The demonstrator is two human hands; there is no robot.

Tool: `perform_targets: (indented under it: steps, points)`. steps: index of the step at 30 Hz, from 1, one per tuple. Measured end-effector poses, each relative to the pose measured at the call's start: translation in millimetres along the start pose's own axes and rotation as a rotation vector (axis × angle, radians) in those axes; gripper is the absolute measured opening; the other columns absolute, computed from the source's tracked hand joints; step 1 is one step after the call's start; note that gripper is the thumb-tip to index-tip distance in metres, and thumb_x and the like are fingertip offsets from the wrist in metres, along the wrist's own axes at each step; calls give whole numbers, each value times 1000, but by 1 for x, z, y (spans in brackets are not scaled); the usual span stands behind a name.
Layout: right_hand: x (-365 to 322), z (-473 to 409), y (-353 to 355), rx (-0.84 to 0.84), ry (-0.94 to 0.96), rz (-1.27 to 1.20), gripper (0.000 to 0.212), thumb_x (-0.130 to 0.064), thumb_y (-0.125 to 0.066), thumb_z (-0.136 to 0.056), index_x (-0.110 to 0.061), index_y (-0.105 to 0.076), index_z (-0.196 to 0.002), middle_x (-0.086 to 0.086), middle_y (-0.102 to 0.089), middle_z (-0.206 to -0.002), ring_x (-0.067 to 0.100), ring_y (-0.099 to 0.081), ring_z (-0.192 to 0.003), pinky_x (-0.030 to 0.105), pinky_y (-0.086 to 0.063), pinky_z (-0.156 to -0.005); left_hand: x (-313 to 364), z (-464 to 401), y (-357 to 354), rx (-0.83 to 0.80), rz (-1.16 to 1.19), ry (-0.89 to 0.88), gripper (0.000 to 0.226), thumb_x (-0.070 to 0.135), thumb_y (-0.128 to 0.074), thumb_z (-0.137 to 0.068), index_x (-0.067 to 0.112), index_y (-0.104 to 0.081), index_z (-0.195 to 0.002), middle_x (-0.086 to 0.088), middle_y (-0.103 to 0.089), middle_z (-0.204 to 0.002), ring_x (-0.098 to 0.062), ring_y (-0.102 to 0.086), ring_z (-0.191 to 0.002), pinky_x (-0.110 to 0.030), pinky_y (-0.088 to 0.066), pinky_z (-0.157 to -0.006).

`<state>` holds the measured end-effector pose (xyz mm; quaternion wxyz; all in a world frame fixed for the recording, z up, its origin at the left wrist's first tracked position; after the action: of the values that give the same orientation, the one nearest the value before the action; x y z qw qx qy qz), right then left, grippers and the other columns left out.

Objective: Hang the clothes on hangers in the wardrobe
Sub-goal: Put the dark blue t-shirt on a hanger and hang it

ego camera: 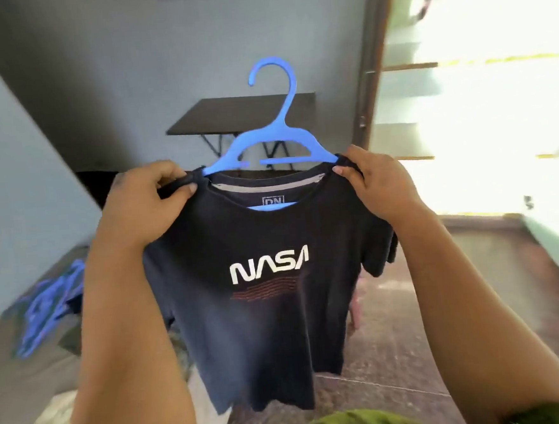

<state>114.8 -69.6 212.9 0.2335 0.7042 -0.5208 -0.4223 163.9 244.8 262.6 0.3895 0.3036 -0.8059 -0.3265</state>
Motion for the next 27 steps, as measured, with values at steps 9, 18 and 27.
perform_targets:
  steps: [9, 18, 27]
  points:
    - [246, 22, 144, 102, -159, 103, 21, -34, -47, -99, -15, -55, -104, 2, -63, -88, 28, -56, -81, 39, -46, -74, 215, -85, -196, -346, 126, -214, 21, 29, -64, -90, 20, -60, -72, -2, -61, -70, -22, -56, -70, -33, -42, -66]
    - [440, -50, 218, 411, -307, 228, 28, -25, -51, -96, -2, -62, -108, 19, -54, -99, 36, -48, -97, 38, -39, -82, 368, -199, -311, -135, 144, -354, 16, 37, -52, -94, 24, -59, -90, -5, -63, -79, -34, -58, -87, -42, -48, -73]
    - [594, -229, 239, 452, -374, 352, 31, -37, -50, -96, -16, -65, -112, 14, -49, -104, 35, -49, -99, 43, -46, -84, 444, -379, -399, 107, -19, -394, 24, 39, -47, -98, 16, -55, -97, -16, -65, -86, -42, -59, -87, -39, -40, -67]
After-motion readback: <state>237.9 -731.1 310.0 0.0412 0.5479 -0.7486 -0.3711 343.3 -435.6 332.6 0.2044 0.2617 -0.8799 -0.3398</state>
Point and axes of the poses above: each hand's wrist, its own z-axis away from the middle knuckle, its own y-axis out of the back of the hand, x = y × z, the point moved 10 cm from there along -z, towards the middle knuckle
